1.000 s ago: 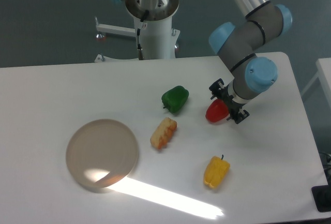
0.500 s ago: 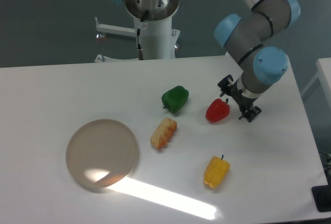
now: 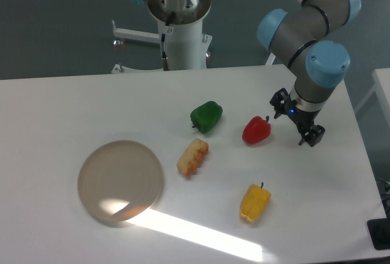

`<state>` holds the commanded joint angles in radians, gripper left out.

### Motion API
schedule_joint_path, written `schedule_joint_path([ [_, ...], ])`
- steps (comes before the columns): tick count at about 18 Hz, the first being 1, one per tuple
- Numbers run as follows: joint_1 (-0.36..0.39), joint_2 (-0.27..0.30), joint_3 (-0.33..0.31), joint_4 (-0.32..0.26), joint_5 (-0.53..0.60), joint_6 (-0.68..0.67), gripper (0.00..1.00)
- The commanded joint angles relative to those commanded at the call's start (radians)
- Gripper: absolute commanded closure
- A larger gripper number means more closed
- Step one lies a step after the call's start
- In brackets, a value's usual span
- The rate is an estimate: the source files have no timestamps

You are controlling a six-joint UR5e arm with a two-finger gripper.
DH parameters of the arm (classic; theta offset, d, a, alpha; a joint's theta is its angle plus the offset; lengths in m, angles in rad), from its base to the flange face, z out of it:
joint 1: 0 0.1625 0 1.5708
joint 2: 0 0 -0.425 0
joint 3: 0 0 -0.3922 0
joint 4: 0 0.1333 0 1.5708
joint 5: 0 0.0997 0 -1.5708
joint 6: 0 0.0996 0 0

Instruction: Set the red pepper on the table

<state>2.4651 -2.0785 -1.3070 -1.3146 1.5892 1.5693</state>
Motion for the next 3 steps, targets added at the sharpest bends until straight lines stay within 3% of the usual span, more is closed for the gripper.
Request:
schedule_joint_path([
  [3,0.000,0.000,-0.001,0.005,-0.003,-0.003,0.00],
])
